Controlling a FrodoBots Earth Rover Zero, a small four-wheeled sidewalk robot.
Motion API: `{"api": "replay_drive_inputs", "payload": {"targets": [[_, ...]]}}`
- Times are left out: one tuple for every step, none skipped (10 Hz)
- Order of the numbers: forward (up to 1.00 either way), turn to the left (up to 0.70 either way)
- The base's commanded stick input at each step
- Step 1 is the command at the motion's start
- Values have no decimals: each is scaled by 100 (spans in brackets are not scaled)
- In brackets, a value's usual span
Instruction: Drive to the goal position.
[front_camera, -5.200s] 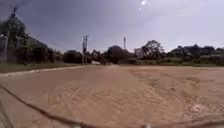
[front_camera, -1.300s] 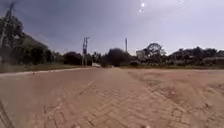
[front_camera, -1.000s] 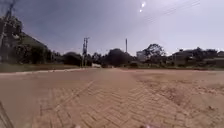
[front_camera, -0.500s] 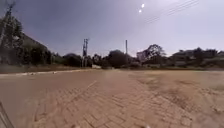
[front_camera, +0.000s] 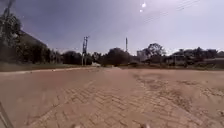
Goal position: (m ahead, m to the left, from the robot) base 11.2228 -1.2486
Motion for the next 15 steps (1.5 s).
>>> {"api": "replay_drive_inputs", "payload": {"targets": [[30,0],[30,0],[30,0],[30,0],[30,0],[30,0],[30,0],[30,0],[30,0],[30,0],[30,0],[30,0],[30,0],[30,0],[30,0]]}}
